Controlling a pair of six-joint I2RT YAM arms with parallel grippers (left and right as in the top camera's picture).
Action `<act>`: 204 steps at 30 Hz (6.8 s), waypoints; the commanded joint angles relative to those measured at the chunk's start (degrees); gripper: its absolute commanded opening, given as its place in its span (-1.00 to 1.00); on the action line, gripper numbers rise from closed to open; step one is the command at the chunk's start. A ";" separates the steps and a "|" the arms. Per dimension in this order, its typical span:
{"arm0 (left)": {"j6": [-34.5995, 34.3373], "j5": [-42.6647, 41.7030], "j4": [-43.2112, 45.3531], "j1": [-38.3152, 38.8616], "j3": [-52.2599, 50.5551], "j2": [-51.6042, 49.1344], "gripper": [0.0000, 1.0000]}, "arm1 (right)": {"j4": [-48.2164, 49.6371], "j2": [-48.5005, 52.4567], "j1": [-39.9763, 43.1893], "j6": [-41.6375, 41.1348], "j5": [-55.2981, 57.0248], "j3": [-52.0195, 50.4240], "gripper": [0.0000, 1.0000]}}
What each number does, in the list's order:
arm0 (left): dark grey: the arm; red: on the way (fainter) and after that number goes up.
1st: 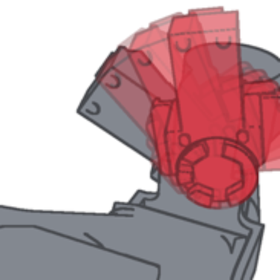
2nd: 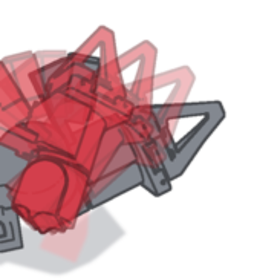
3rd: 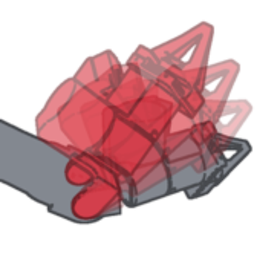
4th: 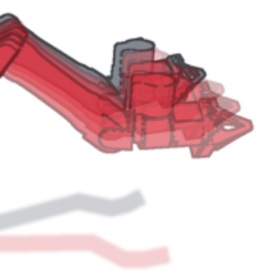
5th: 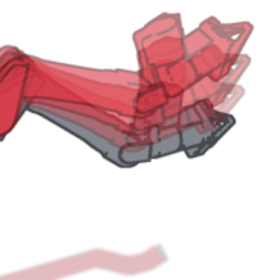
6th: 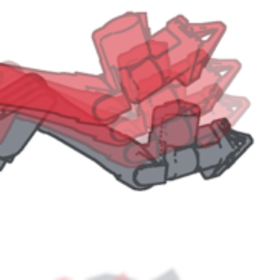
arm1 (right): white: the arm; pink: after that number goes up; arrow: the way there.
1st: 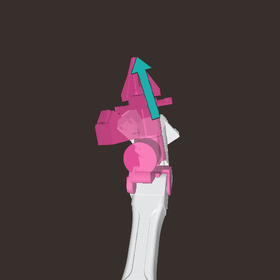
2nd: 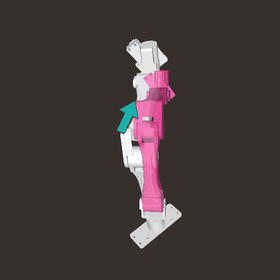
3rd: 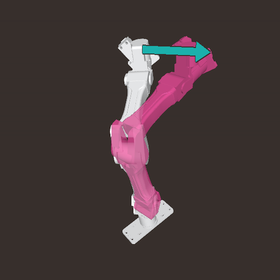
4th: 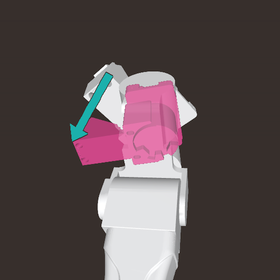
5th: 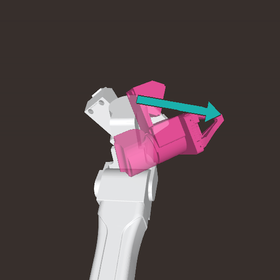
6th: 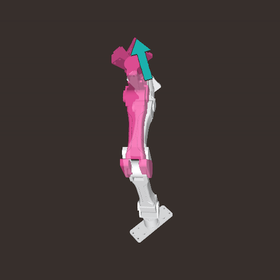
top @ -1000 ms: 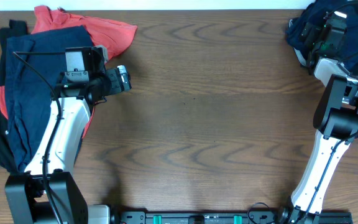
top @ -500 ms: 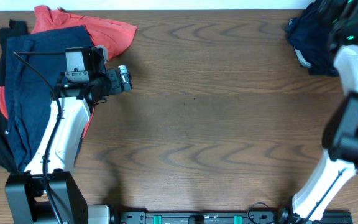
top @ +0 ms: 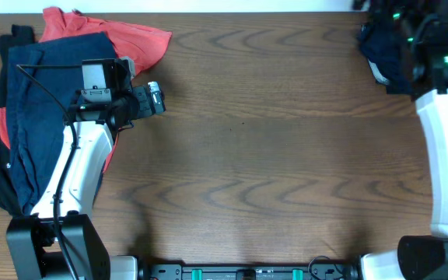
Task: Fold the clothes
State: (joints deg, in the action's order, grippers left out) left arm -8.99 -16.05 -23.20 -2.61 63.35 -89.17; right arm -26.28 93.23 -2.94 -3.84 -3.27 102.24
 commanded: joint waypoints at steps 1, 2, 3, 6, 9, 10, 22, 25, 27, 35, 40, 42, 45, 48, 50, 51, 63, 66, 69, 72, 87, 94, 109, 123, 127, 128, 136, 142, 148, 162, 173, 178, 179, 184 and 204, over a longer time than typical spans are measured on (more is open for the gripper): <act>0.33 0.72 -0.13 -0.22 -0.17 -0.70 0.96 | -2.36 -1.09 -4.87 0.46 -6.60 -0.57 0.98; 0.33 0.72 -0.13 -0.22 -0.17 -0.70 0.96 | -3.19 -1.07 -6.10 0.46 -8.28 -0.57 0.98; 0.33 0.72 -0.13 -0.22 -0.17 -0.70 0.96 | -4.20 -1.01 -7.32 0.48 -9.77 -0.59 0.99; 0.33 0.72 -0.13 -0.22 -0.17 -0.70 0.96 | -7.54 -0.98 -10.97 0.48 -11.37 -0.59 0.99; 0.33 0.72 -0.13 -0.22 -0.17 -0.70 0.96 | -10.64 -0.98 -13.25 1.14 -10.67 -0.59 0.99; 0.33 0.72 -0.13 -0.22 -0.17 -0.70 0.96 | -11.80 -0.98 -13.53 3.93 -7.74 -0.59 0.98; 0.33 0.72 -0.13 -0.22 -0.17 -0.70 0.96 | -18.34 -0.98 -10.82 8.98 -1.27 -0.79 0.98; 0.33 0.72 -0.13 -0.22 -0.17 -0.70 0.96 | -19.87 -2.03 -9.11 10.21 -1.27 -2.08 0.98; 0.33 0.72 -0.13 -0.22 -0.17 -0.70 0.96 | -19.30 -4.31 -8.24 10.14 -1.29 -5.16 0.98; 0.33 0.72 -0.13 -0.22 -0.17 -0.70 0.96 | 2.25 -25.14 -4.09 10.14 -5.40 -38.14 0.98; 0.33 0.72 -0.13 -0.22 -0.17 -0.70 0.96 | 16.06 -41.13 -3.34 10.14 -6.21 -60.89 0.98; 0.33 0.72 -0.13 -0.22 -0.17 -0.70 0.96 | 18.78 -46.16 -3.34 10.14 -6.19 -67.71 0.99; 0.33 0.72 -0.13 -0.22 -0.17 -0.70 0.96 | 21.86 -53.48 -3.34 10.14 -6.19 -77.22 0.99; 0.33 0.72 -0.13 -0.22 -0.17 -0.70 0.96 | 24.44 -60.19 -3.34 10.14 -6.16 -84.61 0.99; 0.33 0.72 -0.13 -0.22 -0.17 -0.70 0.96 | 26.32 -64.08 -3.37 10.14 -6.05 -88.72 0.98; 0.33 0.72 -0.13 -0.22 -0.17 -0.70 0.96 | 27.10 -66.58 -3.37 10.14 -5.97 -90.95 0.99; 0.33 0.72 -0.13 -0.22 -0.17 -0.70 0.96 | 24.55 -86.62 -3.50 10.21 -5.49 -101.92 0.99; 0.33 0.72 -0.13 -0.22 -0.17 -0.70 0.96 | 22.77 -88.56 -3.50 10.16 -5.09 -101.92 0.99; 0.33 0.72 -0.13 -0.22 -0.17 -0.70 0.96 | 22.80 -90.36 -3.45 10.19 -5.09 -101.92 0.99; 0.33 0.72 -0.13 -0.22 -0.17 -0.70 0.96 | 22.80 -90.58 -3.45 10.14 -5.11 -101.92 0.99; 0.33 0.72 -0.13 -0.22 -0.17 -0.70 0.96 | 22.82 -90.49 -3.45 10.14 -5.11 -101.92 0.99; 0.33 0.72 -0.13 -0.22 -0.17 -0.70 0.96 | 22.82 -90.49 -3.45 10.14 -5.11 -101.92 0.98; 0.35 2.60 -2.67 -0.22 -8.39 12.09 0.96 | 22.82 -90.49 -3.45 10.14 -5.11 -101.92 0.99; 1.49 7.21 32.89 -0.28 -51.80 52.43 0.96 | 22.80 -90.49 -3.45 10.14 -5.11 -101.92 0.99; 1.44 7.61 37.94 -0.28 -58.29 59.45 0.96 | 22.82 -90.49 -3.45 10.14 -5.11 -101.92 0.98; 1.44 7.61 38.56 -0.28 -59.36 60.76 0.96 | 22.82 -90.49 -3.45 10.14 -5.11 -101.92 0.99; 1.38 7.50 38.34 -0.24 -63.17 68.78 0.96 | 22.82 -90.49 -3.45 10.14 -5.11 -101.92 0.98; 1.40 7.52 33.03 -0.04 -63.12 76.26 0.96 | 22.82 -90.49 -3.45 10.14 -5.11 -101.92 0.98; 1.40 7.52 25.18 -0.04 -63.12 81.90 0.96 | 22.80 -90.49 -3.45 10.14 -5.11 -101.92 0.99; 1.40 7.76 19.80 -0.04 -63.12 89.07 0.96 | 22.82 -90.49 -3.45 10.14 -5.11 -101.92 0.99; 1.40 7.76 19.82 -0.07 -63.12 88.87 0.96 | 22.80 -90.49 -3.45 10.14 -5.11 -101.92 0.98; 1.40 7.76 19.80 -0.07 -63.12 88.87 0.96 | 22.82 -90.49 -3.45 10.14 -5.11 -101.92 0.98; 1.40 7.76 19.82 -0.07 -63.12 88.87 0.96 | 22.80 -90.49 -3.45 10.14 -5.11 -101.92 0.98; 1.40 7.76 19.80 -0.04 -63.12 88.87 0.96 | 22.82 -90.49 -3.45 10.14 -5.11 -101.92 0.98; 1.40 7.76 19.80 -0.04 -63.12 88.87 0.96 | 22.80 -90.49 -3.45 10.14 -5.11 -101.92 0.98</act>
State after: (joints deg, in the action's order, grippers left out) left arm -8.56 -7.46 -0.91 -2.57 0.89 -0.62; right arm -3.38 3.09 -6.85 5.69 -8.54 0.51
